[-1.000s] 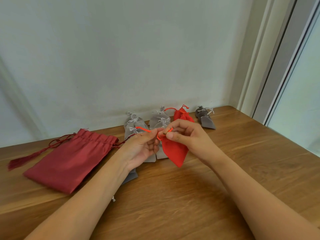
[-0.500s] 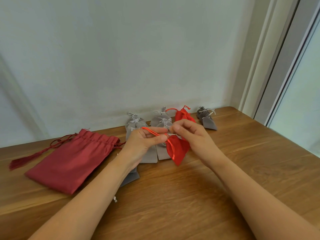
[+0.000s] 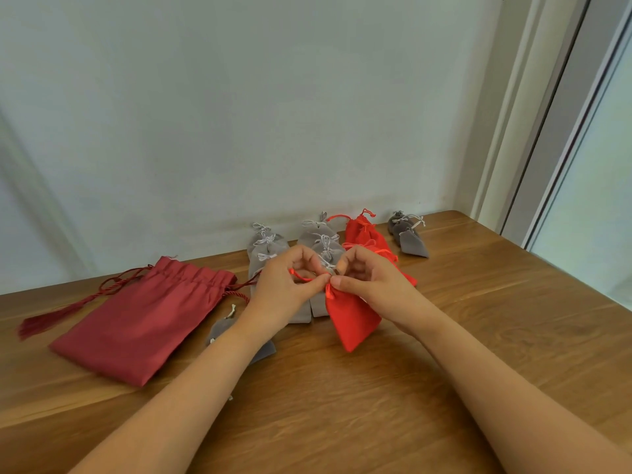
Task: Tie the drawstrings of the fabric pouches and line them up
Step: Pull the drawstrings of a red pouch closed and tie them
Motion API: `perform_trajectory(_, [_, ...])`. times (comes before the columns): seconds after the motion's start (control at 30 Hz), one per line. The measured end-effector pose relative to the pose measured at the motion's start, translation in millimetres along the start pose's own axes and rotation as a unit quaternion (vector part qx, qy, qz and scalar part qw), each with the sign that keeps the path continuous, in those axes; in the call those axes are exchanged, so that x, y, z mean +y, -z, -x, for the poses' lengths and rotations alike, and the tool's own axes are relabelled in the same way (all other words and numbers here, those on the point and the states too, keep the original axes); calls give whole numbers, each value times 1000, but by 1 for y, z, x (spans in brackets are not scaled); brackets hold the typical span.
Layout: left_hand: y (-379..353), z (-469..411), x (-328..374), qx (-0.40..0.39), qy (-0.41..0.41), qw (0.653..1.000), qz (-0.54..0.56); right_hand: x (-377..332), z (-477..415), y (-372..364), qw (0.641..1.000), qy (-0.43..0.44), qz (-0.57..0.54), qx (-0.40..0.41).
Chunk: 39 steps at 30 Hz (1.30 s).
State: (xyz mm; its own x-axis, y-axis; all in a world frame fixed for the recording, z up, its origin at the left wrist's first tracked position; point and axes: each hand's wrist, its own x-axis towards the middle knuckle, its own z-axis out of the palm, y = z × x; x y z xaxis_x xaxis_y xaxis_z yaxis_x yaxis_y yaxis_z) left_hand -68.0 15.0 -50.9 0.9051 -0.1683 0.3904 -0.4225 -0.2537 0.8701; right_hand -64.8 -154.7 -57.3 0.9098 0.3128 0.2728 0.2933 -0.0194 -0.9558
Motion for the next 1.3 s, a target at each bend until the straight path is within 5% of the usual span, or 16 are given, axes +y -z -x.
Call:
perform_trajectory(0.3, [-4,3,3,-9,-49,987,-155,1,0,1,998,3,62,8])
perform_trajectory(0.57, [-3,6,1,33,-118,978,-171,-3,0,1,990,-36,-132,46])
perform_trajectory(0.7, [-3,6,1,41,-136,975,-173,-9,2,3,989,-47,-130,43])
perform_trajectory(0.93, [-4,4,-3,56,-102,982,-149,-13,3,7,993,-35,-98,59])
perform_trajectory(1.2, [-13,2,-4,-8,-13,997,-81,-8,2,2,985,58,143,81])
perform_trajectory(1.3, [-11,1,2,-29,-4,998,-52,-6,-1,1,994,25,21,102])
